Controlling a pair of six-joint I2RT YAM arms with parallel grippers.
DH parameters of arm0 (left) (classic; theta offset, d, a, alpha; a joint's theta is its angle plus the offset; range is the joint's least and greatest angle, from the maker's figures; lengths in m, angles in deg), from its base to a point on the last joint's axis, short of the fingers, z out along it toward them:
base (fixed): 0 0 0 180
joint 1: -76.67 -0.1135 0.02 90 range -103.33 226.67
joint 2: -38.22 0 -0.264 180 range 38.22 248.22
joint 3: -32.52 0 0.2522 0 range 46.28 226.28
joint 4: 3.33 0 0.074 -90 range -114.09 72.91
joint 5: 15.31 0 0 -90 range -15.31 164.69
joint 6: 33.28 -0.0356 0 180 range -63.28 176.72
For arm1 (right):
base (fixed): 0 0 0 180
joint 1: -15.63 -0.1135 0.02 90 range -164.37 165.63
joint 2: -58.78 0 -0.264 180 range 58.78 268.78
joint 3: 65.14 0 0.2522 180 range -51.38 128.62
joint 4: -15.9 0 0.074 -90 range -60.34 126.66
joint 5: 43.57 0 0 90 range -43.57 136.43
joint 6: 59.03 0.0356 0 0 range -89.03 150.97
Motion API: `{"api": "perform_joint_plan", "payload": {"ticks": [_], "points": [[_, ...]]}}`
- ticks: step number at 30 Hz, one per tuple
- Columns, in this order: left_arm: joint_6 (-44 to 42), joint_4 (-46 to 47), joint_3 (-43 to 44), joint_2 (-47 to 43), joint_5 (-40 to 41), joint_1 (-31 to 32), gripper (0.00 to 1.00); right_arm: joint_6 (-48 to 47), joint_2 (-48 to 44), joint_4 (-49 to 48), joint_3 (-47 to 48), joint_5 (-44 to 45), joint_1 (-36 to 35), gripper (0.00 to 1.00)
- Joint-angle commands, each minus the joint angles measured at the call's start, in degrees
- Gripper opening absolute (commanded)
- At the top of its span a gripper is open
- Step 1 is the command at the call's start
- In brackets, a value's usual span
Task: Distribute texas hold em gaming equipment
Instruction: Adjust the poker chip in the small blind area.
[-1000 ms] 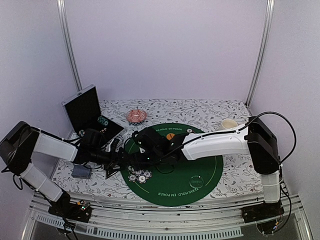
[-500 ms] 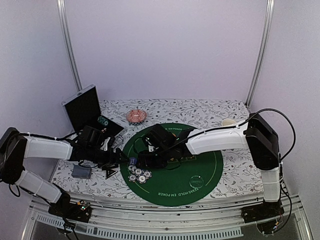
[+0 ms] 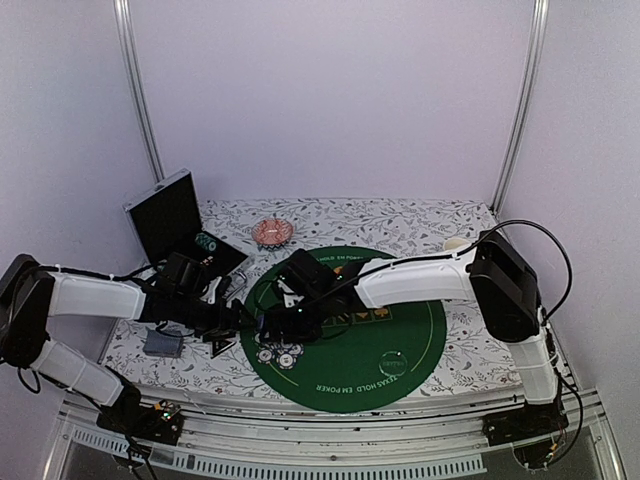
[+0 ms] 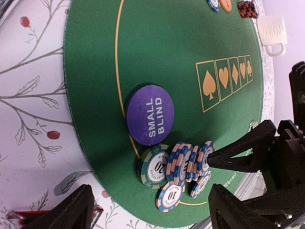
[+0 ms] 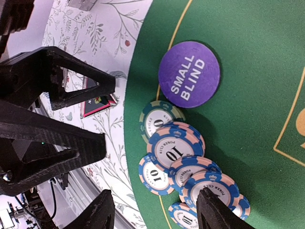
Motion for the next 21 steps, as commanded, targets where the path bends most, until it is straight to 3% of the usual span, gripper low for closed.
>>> {"api": "perform_joint_plan", "payload": {"ticks": [1,7,12,17,21], "points": [[-1.41,-0.59,1.31,-0.04,-0.05,0.52,0.84,-2.88,-1.57,0.3,2.07,0.01,-0.12,0.61],[-6.4,-4.94,5.41,-2.32,2.82,2.47,0.82,-3.79,-11.95,0.17,-6.14,6.75,2.29,0.62],[-15.22,-11.72,14.06,-2.13,13.96,10.54,0.79,-3.26,-23.31,0.25,-18.07,13.82,5.42,0.65],[-18.46,-14.71,20.54,4.22,21.18,18.58,0.62,-1.18,-35.53,0.17,-30.39,19.86,8.59,0.67],[-21.36,-18.6,27.75,13.55,25.08,24.61,0.55,-0.42,-43.0,0.38,-36.52,22.56,10.33,0.68]]}}
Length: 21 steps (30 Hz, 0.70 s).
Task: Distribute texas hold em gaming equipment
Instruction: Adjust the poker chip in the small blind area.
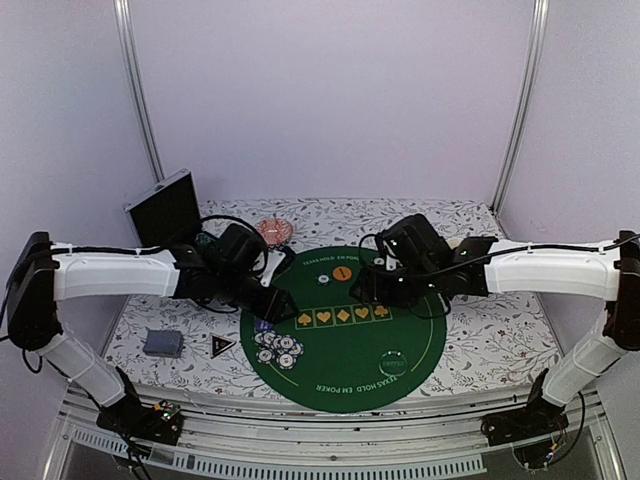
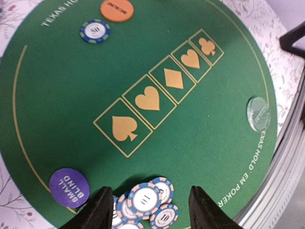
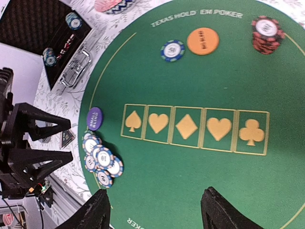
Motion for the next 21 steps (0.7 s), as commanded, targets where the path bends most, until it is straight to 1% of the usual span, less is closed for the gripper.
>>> {"api": "perform_joint_plan", "payload": {"ticks": [1,2,5,9,16,21], "points": [[-5.5,-7.67,6.97,10.17,8.12,7.16,0.52,1.41,-7.16,0.66,-6.95,6.35,1.3,0.68],[-6.06,-8.97,8.69,12.51,9.73,8.46,0.49,1.73,-8.82,0.91,-8.15,7.0,1.61,0.68],[-7.27,-11.33,13.0,18.12,13.71,11.17,0.44,2.69,-13.37,1.13,-11.78,8.45,2.32,0.68],[-7.13,-12.09,15.27,21.95,16.32,11.87,0.41,3.33,-16.53,1.0,-14.41,8.75,2.49,0.68],[-7.77,-14.76,14.84,24.89,17.06,11.7,0.36,2.71,-14.45,0.94,-14.56,7.69,2.47,0.68],[-6.56,-17.36,11.42,22.76,17.15,11.37,0.34,1.27,-12.55,0.61,-12.94,7.33,2.5,0.68]]}}
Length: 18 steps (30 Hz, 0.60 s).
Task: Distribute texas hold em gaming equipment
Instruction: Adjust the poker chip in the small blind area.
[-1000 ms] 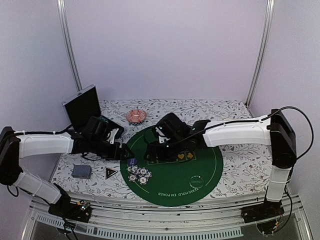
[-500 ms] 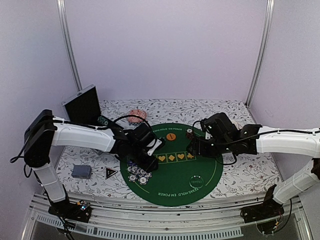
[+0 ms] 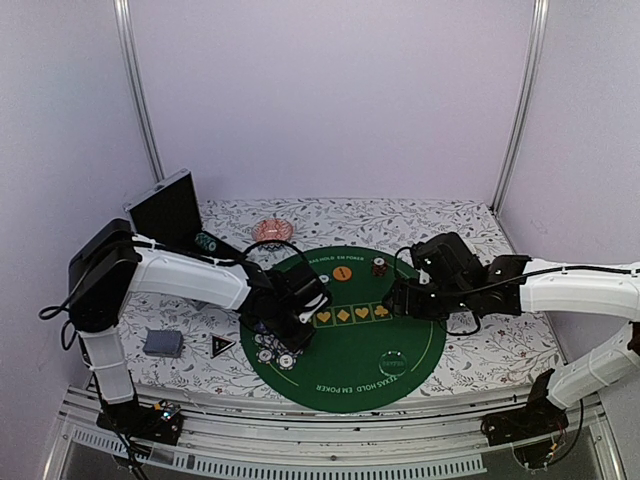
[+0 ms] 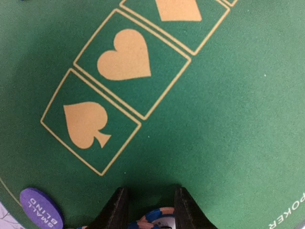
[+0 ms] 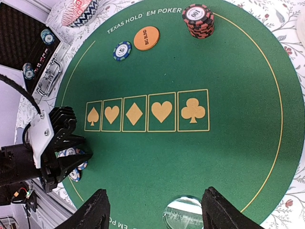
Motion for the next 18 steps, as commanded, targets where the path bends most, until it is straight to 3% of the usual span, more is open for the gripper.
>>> {"api": "perform_joint_plan", "payload": {"ticks": [1,8,18], "points": [[0.44,-5.79,-3.61,-1.75,1.38,-0.43,0.34,-1.13,1.73,-0.64,1.41,0.19,0.27,0.68],[1.2,-6.16,-5.67,-6.04,1.37,-2.68,0.34,-2.17,2.99,-1.26,1.97,-0.4,0.33,0.68],[-0.69,-3.95,-1.72,-12.52,-6.37,-4.65,0.38,-3.09,1.05,-1.62,1.57,0.13,0.29,0.73]]}}
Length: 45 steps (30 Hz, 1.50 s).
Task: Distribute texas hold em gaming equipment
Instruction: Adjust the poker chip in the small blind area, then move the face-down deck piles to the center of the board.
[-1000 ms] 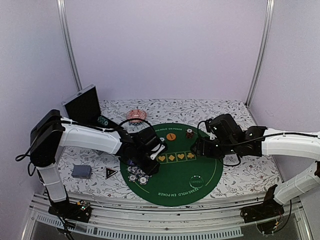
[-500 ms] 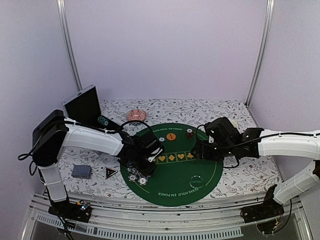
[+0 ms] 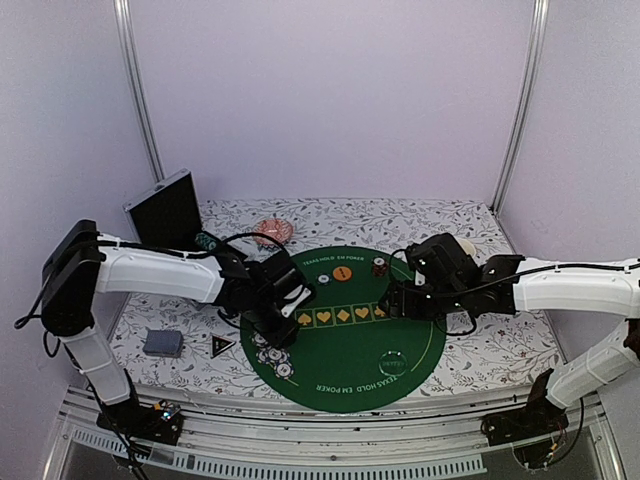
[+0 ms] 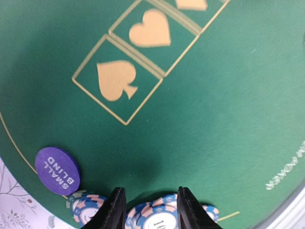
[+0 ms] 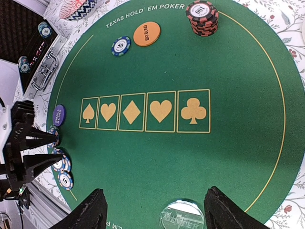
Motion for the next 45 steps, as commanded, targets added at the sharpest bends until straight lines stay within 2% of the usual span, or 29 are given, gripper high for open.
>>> {"api": "perform_joint_plan", "payload": {"ticks": [1,5,9,19,24,28,31,33,36,39,42,45], "points": [[-0.86,-0.01,2.93,-4.97,-4.71,-2.9,0.39,-1.12,-1.77,-1.15,0.81,0.56,0.27,0.73],[-0.28,0.03,3.07,-9.32,-9.03,-7.5,0.39,-2.07,-2.72,-0.89,0.48,0.93,0.32,0.77],[0.92,-0.01,2.32,-13.84,-11.55,-14.16,0.45,-2.89,-3.22,-0.17,0.4,1.82,0.31,0.99],[3.04,-0.31,0.62,-22.69,-14.54,-36.52,0.82,-5.73,-5.63,2.27,0.21,5.86,0.36,0.99],[2.82,-1.33,1.95,-23.27,-15.33,-43.51,0.88,-7.84,-5.89,2.58,-0.11,6.49,0.45,0.99],[3.46,-2.35,2.05,-23.38,-13.67,-46.99,0.9,-9.11,-5.97,2.63,-0.57,6.49,0.52,0.99],[6.74,-2.6,-0.45,-24.72,-14.53,-49.24,0.9,-9.9,-5.97,2.78,-0.8,6.29,0.51,0.99],[8.26,-2.6,-2.58,-26.74,-12.3,-49.84,0.91,-10.27,-5.89,2.87,-0.84,5.91,0.44,0.99],[5.79,-4.01,-4.39,-30.57,-9.61,-49.82,0.87,-11.61,-5.58,2.98,-0.84,5.12,0.49,0.99],[4.28,-4.99,-4.77,-33.29,-11.87,-49.75,0.88,-12.86,-4.69,2.81,-0.37,4.7,0.49,0.99],[11.4,-3.79,-6.24,-35.57,-15.51,-49.91,0.91,-14.14,-2.93,2.11,0.72,4.69,0.51,0.99],[18.22,-3.09,-8.23,-37.27,-10.95,-49.96,0.93,-15.62,-1.33,1.66,1.94,4.3,0.46,0.99]]}}
